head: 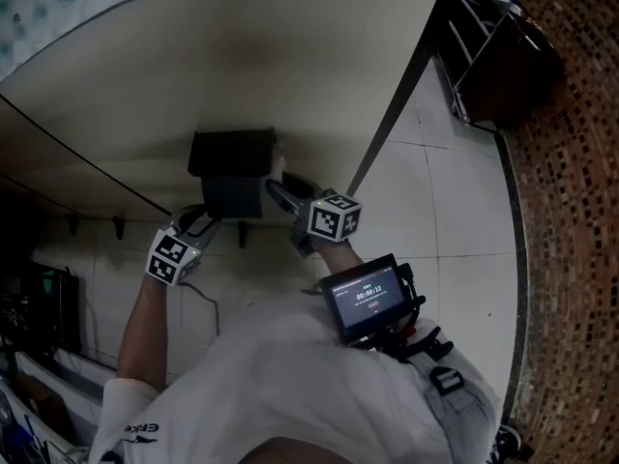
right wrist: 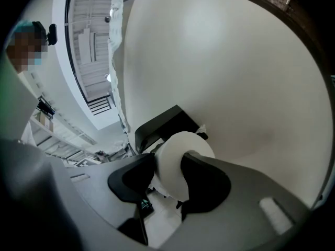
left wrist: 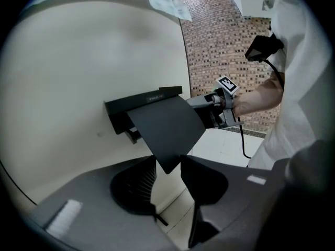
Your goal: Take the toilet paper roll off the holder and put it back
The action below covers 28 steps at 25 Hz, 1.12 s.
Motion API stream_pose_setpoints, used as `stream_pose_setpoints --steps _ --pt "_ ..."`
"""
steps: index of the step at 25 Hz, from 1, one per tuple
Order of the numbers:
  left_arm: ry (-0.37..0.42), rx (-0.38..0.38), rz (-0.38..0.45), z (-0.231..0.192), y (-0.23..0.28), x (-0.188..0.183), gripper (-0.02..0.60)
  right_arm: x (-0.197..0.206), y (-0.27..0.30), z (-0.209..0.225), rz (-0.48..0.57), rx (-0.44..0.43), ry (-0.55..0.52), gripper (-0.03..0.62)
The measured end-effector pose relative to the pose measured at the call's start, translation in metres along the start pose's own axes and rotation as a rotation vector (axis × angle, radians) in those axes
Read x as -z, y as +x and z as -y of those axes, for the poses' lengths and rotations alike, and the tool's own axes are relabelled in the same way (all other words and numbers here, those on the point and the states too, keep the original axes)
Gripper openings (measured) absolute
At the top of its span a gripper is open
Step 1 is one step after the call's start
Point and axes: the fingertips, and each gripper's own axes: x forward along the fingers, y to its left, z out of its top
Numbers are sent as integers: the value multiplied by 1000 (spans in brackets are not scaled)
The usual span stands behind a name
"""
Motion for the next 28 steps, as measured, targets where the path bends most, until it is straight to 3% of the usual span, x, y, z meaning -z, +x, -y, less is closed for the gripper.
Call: stream_pose_setpoints --steps 14,23,28 --pt "18 3 -23 0 0 1 147 14 26 -5 -119 -83 -33 184" --pt "22 -1 -26 -2 -1 4 144 21 26 -9 -235 -123 -182 181" --pt "31 -5 -32 0 0 1 142 24 20 -11 -245 -142 -189 192"
